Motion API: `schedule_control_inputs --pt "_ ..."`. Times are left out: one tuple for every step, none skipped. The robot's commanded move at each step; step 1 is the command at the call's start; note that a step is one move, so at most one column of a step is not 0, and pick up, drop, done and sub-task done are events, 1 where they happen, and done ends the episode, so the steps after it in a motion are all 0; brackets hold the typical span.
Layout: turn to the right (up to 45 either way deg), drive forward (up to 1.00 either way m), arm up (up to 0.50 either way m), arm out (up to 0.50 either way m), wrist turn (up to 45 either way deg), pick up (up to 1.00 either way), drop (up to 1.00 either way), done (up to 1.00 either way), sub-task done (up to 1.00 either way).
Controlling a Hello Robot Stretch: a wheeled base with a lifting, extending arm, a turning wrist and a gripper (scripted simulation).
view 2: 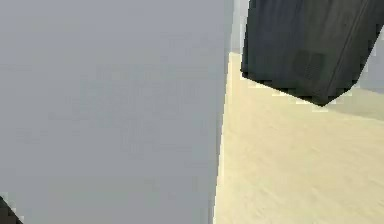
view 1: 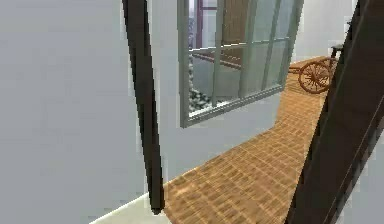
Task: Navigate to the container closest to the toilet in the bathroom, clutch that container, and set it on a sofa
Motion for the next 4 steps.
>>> schedule_control_inputs --pt "0.0 0.5 0.0 0.0 0.0 0.0 0.0 0.0 0.0" --pt "45.0 0.0 0.0 0.0 0.0 0.0 0.0 0.0 0.0" --pt "6.0 0.0 0.0 0.0 0.0 0.0 0.0 0.0 0.0" --pt "0.0 1.0 0.0 0.0 0.0 0.0 0.0 0.0 0.0"
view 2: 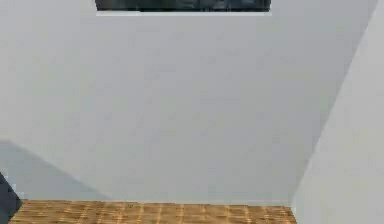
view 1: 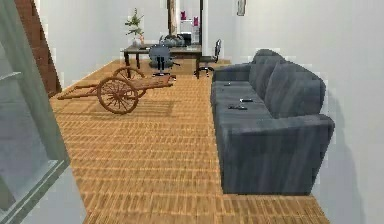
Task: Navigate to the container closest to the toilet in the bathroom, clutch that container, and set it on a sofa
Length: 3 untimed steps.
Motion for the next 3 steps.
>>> schedule_control_inputs --pt "0.0 1.0 0.0 0.0 0.0 0.0 0.0 0.0 0.0" --pt "0.0 1.0 0.0 0.0 0.0 0.0 0.0 0.0 0.0" --pt "0.0 1.0 0.0 0.0 0.0 0.0 0.0 0.0 0.0"
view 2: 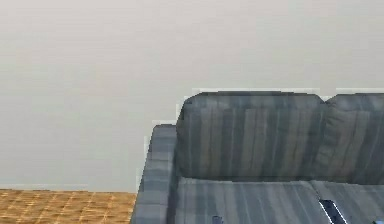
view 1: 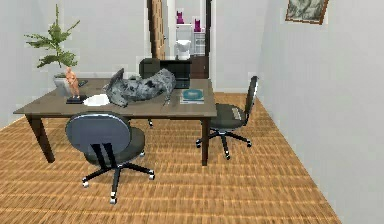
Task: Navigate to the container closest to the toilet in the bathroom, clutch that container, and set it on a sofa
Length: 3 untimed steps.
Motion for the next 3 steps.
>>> schedule_control_inputs --pt "3.0 0.0 0.0 0.0 0.0 0.0 0.0 0.0 0.0" --pt "0.0 0.4 0.0 0.0 0.0 0.0 0.0 0.0 0.0" --pt "3.0 0.0 0.0 0.0 0.0 0.0 0.0 0.0 0.0"
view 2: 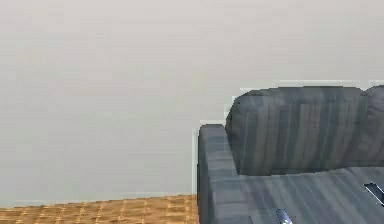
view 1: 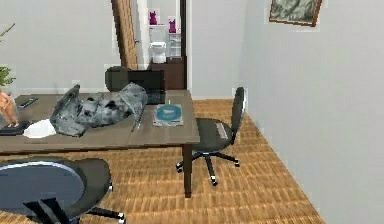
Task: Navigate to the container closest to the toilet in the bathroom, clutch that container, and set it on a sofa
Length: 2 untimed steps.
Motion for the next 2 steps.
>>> schedule_control_inputs --pt "0.0 0.15 0.0 0.0 0.0 0.0 0.0 0.0 0.0" --pt "-45.0 0.0 0.0 0.0 0.0 0.0 0.0 0.0 0.0"
